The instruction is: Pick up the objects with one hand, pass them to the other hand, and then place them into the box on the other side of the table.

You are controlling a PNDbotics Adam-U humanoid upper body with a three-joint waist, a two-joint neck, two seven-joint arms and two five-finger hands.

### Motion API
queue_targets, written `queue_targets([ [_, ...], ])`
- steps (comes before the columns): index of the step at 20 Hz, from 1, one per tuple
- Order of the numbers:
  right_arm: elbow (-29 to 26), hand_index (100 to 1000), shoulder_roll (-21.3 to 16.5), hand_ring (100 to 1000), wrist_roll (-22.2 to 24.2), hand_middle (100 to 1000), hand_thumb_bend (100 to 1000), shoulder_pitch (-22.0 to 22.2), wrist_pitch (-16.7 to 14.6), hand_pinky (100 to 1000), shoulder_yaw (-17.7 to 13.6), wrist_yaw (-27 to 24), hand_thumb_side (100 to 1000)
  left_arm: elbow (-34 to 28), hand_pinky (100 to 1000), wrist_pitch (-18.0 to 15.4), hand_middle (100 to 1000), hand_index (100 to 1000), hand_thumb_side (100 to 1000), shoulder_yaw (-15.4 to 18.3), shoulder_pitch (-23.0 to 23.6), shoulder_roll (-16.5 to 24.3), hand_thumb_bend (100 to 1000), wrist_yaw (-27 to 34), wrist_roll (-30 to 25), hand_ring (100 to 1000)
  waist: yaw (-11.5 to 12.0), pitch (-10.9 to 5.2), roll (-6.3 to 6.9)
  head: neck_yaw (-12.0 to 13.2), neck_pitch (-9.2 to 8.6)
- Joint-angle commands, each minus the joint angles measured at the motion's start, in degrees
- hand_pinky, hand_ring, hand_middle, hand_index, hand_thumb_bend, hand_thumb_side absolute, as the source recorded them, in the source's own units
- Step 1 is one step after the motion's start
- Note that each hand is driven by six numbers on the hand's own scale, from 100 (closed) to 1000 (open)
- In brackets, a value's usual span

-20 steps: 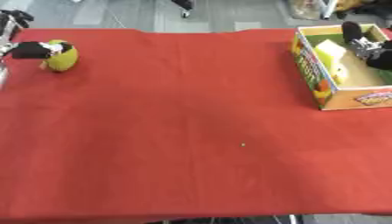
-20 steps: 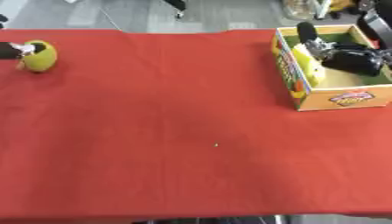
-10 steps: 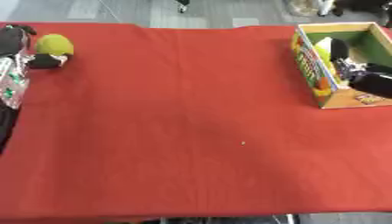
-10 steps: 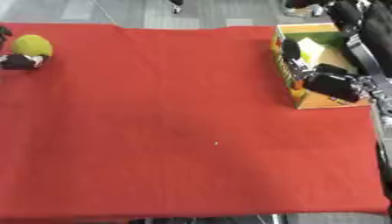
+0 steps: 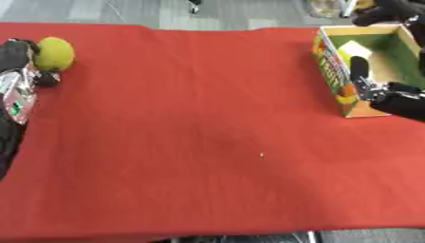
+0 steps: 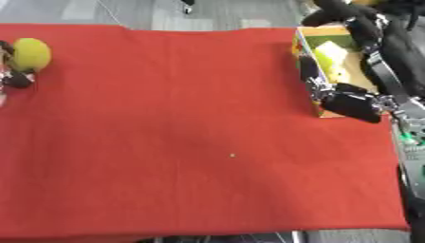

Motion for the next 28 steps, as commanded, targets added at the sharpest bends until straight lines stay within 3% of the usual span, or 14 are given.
queue_targets([
  [1,-0.5,1000,-0.5,725,0.4,698,100,-0.6,-0.1,804,-0.2,-0.6,151,-1.0,689,-0.2,477,582,100,0.8,-0.7,1.1,121,0.7,0.7,533,0.2,0.02,-0.5,0.1,-0.13],
  [5,-0.3,1000,-0.7,725,0.7,698,100,-0.7,-0.2,804,0.0,-0.6,159,-5.3,686,-2.0,439,532,100,0.1,-0.3,1.5,100,5.1,2.3,512,0.6,-0.26,-0.29,0.0,-0.13],
  [8,-0.1,1000,-0.9,725,0.9,698,100,-0.8,-0.3,804,0.2,-0.6,145,-10.2,688,-4.9,430,521,100,-1.7,0.5,2.7,100,9.0,0.1,509,1.0,-0.59,-0.02,-0.2,-0.13],
  [13,0.0,1000,-1.3,726,1.4,701,100,-1.3,-0.8,804,1.0,-0.4,101,-24.2,693,-11.0,433,522,124,-6.7,4.2,6.7,100,19.9,-9.3,515,1.7,-1.12,0.62,-0.9,-0.13],
  [17,0.0,1000,-1.5,725,2.4,702,100,-2.0,-1.9,803,2.6,-0.2,100,-37.5,695,-12.7,434,521,157,-11.5,8.3,10.0,100,33.2,-19.2,517,2.2,-1.52,1.14,-1.7,-0.13],
  [22,0.0,1000,-1.3,726,3.9,707,100,-3.7,-3.7,802,5.5,1.0,100,-50.2,698,-11.1,437,523,200,-17.6,10.6,11.9,100,47.1,-31.2,522,2.6,-1.93,1.49,-1.9,-0.13],
  [28,0.4,1000,-1.1,691,4.9,662,100,-5.9,-6.0,793,8.8,3.9,100,-57.8,699,-6.4,444,528,216,-25.1,8.2,11.3,100,55.9,-41.7,527,2.8,-2.34,1.59,-2.2,-0.13],
])
